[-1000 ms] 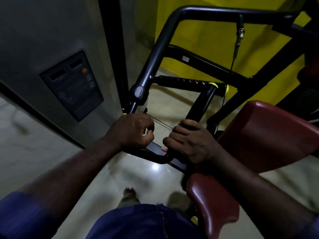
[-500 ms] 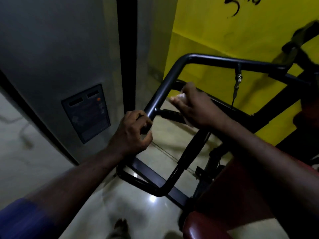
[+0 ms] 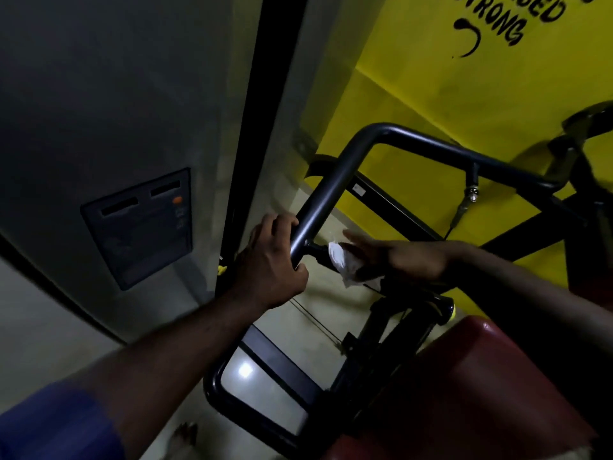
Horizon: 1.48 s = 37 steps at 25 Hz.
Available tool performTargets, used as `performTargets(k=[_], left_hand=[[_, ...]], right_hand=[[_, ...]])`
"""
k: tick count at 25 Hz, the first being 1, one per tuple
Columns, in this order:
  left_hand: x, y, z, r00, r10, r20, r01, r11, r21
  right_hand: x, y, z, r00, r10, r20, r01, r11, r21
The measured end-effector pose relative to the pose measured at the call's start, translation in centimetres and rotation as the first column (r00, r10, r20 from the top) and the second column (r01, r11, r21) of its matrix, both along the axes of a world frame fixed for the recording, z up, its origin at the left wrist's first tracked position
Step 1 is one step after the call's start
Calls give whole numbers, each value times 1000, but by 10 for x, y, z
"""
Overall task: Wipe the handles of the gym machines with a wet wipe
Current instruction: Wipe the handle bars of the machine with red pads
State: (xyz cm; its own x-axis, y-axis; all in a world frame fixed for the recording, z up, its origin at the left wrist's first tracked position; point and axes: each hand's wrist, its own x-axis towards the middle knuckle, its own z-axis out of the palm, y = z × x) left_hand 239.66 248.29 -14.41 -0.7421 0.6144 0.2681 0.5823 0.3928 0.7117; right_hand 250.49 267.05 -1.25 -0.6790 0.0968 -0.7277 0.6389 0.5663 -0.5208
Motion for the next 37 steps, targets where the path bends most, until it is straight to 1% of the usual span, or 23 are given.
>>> performTargets(k=[2, 3, 4, 5, 7, 8, 10, 12, 13, 14, 15, 16, 17, 18, 19, 20, 22, 26, 29, 31, 33, 35, 37], left_hand=[[1, 0, -1, 1000, 1, -26, -1, 1000, -1], [0, 1, -1, 999, 3, -32, -3, 1000, 0], [0, 1, -2, 1000, 7, -29, -7, 1000, -1], [0, 1, -3, 1000, 8, -22, -8, 1000, -3], [1, 1, -5, 1000, 5, -25, -5, 1000, 2], [1, 2, -5, 1000, 10, -28, -10, 1000, 2], [1, 2, -5, 1000, 17, -25, -18, 1000, -9], [1, 1, -4, 999, 31, -26, -31, 999, -13], [1, 2, -4, 999, 38, -26, -38, 999, -10], [1, 2, -4, 999, 46, -24, -46, 999, -1], [2, 2, -4, 998, 52, -21, -52, 999, 12], [3, 2, -5, 998, 52, -23, -52, 998, 19], [2, 1, -6, 998, 49, -31, -49, 999, 18], [2, 1, -6, 998, 49, -38, -49, 999, 10], [2, 1, -7, 998, 56, -41, -56, 998, 1], [3, 1, -7, 997, 65, -42, -65, 998, -5], [4, 0, -6, 996, 79, -41, -79, 997, -12], [3, 2, -4, 996, 77, -37, -77, 997, -14], [2, 3, -5, 996, 78, -50, -79, 997, -20], [3, 4, -5, 995, 78, -54, -79, 997, -25], [5, 4, -4, 996, 72, -53, -73, 997, -24], [5, 3, -5, 997, 63, -52, -64, 998, -17], [8, 2, -3, 997, 57, -51, -58, 998, -19]], right_hand=[[0, -3, 13, 996, -74, -59, 65, 988, -142], [1, -1, 11, 992, -113, -56, 107, 989, -98], [-1, -2, 11, 999, -41, -35, 42, 999, 19], [-4, 1, 8, 994, 101, -35, -92, 974, 206], [-11, -2, 4, 909, 416, 23, -382, 813, 440], [-13, -3, 1, 863, 501, 65, -458, 720, 521], [-12, -5, -12, 748, 653, 117, -527, 478, 702], [-9, -15, -22, 665, 746, 42, -491, 394, 777], [-9, -19, -29, 605, 794, -61, -439, 396, 807], [-14, -23, -32, 607, 778, -163, -382, 465, 798], [-21, -26, -33, 684, 680, -263, -336, 614, 714], [-27, -27, -34, 802, 540, -257, -345, 769, 539], [-33, -27, -35, 904, 339, -261, -266, 923, 277], [-37, -25, -43, 957, 151, -249, -141, 988, 56], [-37, -21, -49, 981, 4, -192, -18, 997, -70], [-33, -12, -48, 991, 49, -125, -53, 998, -30], [-15, 5, -34, 963, 268, -18, -264, 957, 121], [33, 42, -18, 870, 491, -42, -472, 854, 218], [1, 27, -37, 905, 424, 30, -422, 886, 194], [-34, 22, -62, 948, 317, 28, -317, 933, 169], [-47, 23, -76, 960, 280, 2, -278, 953, 122], [-45, 25, -86, 951, 302, -69, -293, 949, 115], [-29, 28, -74, 923, 381, -43, -361, 902, 237]])
